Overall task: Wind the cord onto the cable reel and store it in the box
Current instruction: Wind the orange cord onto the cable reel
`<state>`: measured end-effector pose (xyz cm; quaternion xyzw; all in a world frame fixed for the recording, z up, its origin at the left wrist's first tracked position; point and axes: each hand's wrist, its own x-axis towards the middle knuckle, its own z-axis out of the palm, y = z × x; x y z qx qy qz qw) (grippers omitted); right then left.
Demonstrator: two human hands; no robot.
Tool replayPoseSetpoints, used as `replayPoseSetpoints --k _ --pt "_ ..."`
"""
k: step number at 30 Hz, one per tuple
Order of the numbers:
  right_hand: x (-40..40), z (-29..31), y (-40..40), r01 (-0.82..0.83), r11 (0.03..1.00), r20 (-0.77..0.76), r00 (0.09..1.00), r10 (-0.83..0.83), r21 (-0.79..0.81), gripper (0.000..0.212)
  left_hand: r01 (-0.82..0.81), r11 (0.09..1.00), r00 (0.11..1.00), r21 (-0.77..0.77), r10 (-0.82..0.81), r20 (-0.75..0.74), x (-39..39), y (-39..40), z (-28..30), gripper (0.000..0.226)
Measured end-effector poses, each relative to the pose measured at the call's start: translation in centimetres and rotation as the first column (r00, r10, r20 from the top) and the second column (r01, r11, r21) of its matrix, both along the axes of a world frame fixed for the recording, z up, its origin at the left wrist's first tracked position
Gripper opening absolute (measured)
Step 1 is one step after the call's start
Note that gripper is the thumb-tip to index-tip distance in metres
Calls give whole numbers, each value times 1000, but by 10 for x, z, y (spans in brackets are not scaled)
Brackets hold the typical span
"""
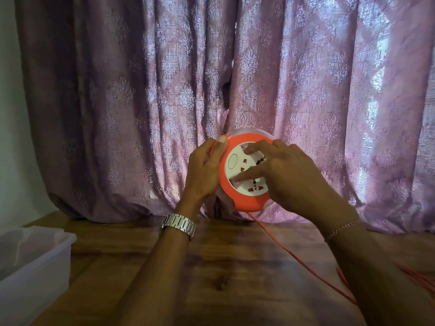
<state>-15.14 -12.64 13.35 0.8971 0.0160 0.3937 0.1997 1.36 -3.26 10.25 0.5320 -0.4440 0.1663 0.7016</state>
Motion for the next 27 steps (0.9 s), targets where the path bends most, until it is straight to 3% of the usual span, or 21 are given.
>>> replayPoseSetpoints --k 6,11,15,18,21,25,27 --pt "1 -3 3 76 996 52 996 -79 51 56 -18 1000 1000 1 18 5 2 1 0 42" --pt "1 -6 5 60 970 143 985 -95 235 56 -37 999 999 17 37 14 1 0 -1 56" --pt "7 -9 5 54 931 247 957 -152 361 68 -32 999 999 19 32 -21 0 1 0 41" --pt "10 -9 3 40 931 278 949 -149 362 69 -19 1000 999 12 19 -28 1 1 1 41" --pt "7 -4 -1 11 959 258 962 -87 282 60 13 1000 1000 4 -12 -20 3 1 -1 54" --pt "-2 3 -9 -114 971 120 989 90 210 26 14 1000 1000 -3 -14 -21 2 0 0 59" --pt "-4 5 -12 -118 971 41 993 111 209 30 12 1000 1000 -6 -12 -27 3 0 0 57"
